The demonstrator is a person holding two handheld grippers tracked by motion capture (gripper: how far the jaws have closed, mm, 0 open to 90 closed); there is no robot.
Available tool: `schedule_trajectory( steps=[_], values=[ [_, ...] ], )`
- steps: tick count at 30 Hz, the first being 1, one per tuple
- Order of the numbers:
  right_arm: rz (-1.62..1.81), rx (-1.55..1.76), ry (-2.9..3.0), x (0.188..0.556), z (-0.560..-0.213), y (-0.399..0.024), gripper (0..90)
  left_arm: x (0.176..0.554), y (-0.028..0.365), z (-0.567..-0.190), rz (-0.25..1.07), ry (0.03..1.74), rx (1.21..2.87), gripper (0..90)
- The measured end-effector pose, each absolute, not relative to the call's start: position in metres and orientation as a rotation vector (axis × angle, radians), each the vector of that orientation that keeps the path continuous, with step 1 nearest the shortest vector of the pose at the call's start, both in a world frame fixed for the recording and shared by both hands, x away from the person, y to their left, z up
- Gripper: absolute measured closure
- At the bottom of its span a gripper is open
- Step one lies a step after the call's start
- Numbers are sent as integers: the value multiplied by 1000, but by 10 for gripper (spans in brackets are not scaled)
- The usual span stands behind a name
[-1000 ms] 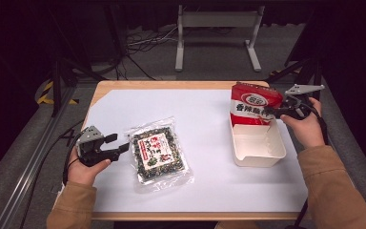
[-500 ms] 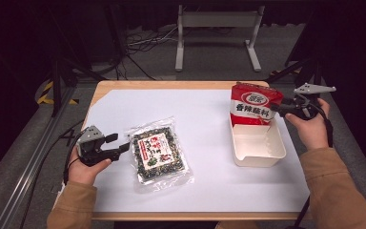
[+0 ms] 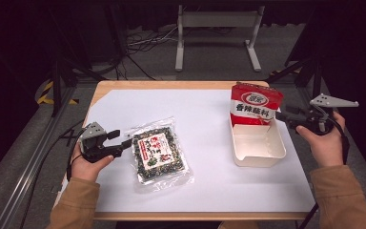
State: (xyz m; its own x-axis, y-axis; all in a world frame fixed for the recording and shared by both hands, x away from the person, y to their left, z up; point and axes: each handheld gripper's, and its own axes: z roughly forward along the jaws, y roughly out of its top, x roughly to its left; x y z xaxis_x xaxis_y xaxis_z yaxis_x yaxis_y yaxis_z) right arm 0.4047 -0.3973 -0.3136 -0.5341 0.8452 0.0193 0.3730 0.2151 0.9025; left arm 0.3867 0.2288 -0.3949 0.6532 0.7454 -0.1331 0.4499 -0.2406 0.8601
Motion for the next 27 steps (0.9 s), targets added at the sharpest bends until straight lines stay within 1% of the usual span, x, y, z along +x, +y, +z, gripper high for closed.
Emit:
schedule_trajectory(
  steps=[6, 9, 14, 19, 24, 27],
  values=[
    [1295, 1086, 2031, 384, -310, -387, 437, 386, 229, -393, 409, 933, 1919, 353],
    [1311, 1048, 2047, 374, -307, -377, 436, 385, 230, -391, 399, 937, 1916, 351],
    [1342, 983, 2070, 359, -305, -358, 424, 386, 235, -390, 404, 999, 1899, 287],
    [1393, 936, 2093, 348, -310, -342, 414, 386, 239, -390, 355, 1023, 1896, 289],
    [1417, 890, 2124, 343, -317, -326, 401, 386, 236, -391, 334, 992, 1973, 305],
    [1424, 849, 2161, 342, -321, -316, 393, 387, 235, -393, 309, 995, 1988, 290]
  ],
)
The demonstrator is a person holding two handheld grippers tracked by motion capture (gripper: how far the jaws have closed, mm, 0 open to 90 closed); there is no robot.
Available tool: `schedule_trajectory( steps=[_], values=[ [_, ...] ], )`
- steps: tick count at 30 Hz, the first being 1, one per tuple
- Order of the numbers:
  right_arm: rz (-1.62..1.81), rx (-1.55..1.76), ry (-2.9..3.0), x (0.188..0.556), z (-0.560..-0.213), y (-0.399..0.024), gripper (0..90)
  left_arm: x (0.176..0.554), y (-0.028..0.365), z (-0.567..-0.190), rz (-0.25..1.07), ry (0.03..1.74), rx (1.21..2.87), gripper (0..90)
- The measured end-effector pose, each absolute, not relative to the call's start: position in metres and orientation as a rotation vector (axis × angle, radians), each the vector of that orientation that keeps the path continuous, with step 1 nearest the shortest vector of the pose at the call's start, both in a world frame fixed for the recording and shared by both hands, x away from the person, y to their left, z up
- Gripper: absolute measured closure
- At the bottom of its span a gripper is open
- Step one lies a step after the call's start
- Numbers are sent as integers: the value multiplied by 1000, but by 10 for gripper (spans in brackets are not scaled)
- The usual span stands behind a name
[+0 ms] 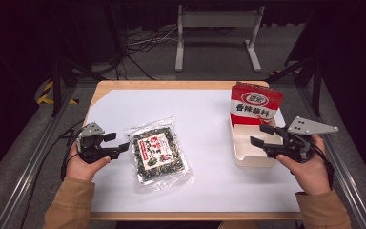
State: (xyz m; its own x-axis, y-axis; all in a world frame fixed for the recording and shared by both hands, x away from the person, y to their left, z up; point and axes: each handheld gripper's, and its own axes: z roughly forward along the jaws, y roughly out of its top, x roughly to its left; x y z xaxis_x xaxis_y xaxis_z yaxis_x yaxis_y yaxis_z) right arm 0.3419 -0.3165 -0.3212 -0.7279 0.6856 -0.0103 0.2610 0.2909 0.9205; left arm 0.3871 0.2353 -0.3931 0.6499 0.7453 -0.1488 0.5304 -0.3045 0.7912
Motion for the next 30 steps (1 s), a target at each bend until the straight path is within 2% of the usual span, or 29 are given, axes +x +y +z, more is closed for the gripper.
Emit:
schedule_trajectory(
  steps=[5, 13, 18, 23, 30],
  values=[
    [1436, 804, 2207, 340, -328, -303, 390, 387, 233, -397, 315, 1032, 2050, 297],
    [1409, 756, 2247, 339, -334, -289, 389, 387, 232, -403, 206, 1110, 2117, 319],
    [1408, 739, 2253, 341, -334, -285, 384, 386, 233, -413, 117, 1114, 2099, 310],
    [1428, 729, 2242, 343, -333, -285, 382, 382, 233, -424, 37, 1118, 2057, 337],
    [1437, 712, 2233, 344, -331, -283, 382, 380, 230, -438, 7, 1128, 2001, 340]
  ],
)
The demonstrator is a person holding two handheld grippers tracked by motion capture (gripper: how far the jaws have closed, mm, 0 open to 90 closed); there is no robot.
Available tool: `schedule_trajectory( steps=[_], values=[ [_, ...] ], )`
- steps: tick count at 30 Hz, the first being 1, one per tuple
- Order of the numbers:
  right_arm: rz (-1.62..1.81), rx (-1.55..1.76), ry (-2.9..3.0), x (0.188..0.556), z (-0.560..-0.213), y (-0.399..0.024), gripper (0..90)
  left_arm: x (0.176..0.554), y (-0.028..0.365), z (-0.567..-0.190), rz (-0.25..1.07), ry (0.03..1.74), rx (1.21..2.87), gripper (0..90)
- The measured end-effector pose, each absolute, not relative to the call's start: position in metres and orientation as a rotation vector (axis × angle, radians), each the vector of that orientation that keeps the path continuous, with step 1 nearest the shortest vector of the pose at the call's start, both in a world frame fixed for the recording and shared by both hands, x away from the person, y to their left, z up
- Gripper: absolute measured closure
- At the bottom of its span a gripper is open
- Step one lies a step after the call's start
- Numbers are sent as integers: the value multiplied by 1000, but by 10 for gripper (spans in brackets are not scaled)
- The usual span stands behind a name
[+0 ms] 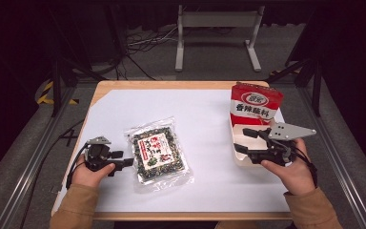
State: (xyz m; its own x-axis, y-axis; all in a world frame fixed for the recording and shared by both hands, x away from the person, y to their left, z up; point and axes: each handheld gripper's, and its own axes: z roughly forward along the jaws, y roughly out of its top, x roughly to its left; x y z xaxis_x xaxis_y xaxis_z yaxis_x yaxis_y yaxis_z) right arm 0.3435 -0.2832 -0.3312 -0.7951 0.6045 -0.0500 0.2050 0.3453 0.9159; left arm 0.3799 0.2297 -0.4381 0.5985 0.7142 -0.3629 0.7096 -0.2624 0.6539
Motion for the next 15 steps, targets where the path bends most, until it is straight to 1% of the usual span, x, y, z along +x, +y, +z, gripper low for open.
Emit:
schedule_trajectory(
  steps=[7, 11, 15],
  values=[
    [1438, 699, 2235, 343, -331, -282, 375, 376, 227, -448, -53, 1138, 1987, 324],
    [1434, 703, 2246, 344, -333, -281, 375, 377, 222, -451, -58, 1126, 1993, 286],
    [1435, 697, 2250, 344, -333, -279, 374, 378, 221, -450, -80, 1123, 1985, 293]
  ],
)
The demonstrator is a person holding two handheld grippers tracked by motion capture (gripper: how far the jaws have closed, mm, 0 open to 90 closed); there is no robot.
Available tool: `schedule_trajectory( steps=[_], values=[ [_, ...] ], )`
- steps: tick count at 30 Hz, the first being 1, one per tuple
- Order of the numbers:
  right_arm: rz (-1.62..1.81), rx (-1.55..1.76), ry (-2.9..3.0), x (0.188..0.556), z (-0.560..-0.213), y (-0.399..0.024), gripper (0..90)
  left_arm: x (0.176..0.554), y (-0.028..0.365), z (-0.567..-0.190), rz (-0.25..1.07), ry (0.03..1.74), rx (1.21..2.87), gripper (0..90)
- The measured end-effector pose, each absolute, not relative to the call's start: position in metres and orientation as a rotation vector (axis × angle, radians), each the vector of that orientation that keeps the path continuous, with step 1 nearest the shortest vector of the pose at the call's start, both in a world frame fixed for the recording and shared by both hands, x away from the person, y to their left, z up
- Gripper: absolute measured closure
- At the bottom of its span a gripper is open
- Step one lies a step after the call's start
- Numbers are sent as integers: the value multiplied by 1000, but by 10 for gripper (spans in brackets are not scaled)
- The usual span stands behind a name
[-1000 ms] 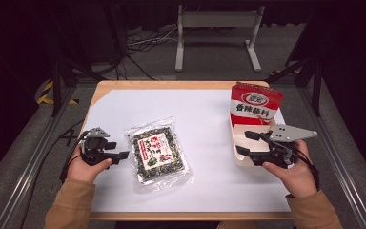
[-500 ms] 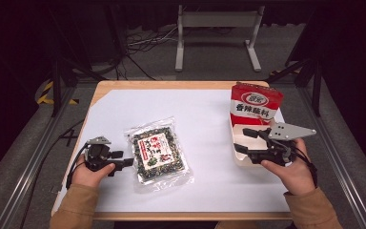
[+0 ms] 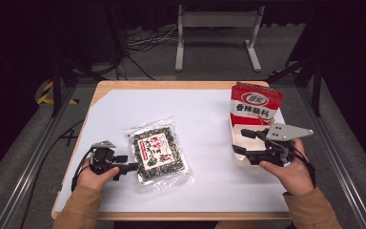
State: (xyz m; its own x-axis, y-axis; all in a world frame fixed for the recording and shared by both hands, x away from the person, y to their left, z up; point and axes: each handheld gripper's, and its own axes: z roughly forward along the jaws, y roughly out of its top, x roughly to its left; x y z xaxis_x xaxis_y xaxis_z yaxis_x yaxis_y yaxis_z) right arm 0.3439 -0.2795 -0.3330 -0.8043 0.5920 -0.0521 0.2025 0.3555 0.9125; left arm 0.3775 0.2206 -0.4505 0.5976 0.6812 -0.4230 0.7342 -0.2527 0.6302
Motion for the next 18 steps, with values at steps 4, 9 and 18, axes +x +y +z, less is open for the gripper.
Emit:
schedule_trajectory(
  steps=[4, 9, 18],
  values=[
    [1430, 695, 2263, 344, -335, -276, 374, 379, 214, -452, -94, 1104, 1981, 301],
    [1423, 679, 2279, 345, -336, -271, 374, 385, 207, -450, -118, 1164, 1956, 309],
    [1415, 682, 2279, 345, -338, -271, 374, 386, 183, -445, 36, 1256, 2003, 325]
  ],
)
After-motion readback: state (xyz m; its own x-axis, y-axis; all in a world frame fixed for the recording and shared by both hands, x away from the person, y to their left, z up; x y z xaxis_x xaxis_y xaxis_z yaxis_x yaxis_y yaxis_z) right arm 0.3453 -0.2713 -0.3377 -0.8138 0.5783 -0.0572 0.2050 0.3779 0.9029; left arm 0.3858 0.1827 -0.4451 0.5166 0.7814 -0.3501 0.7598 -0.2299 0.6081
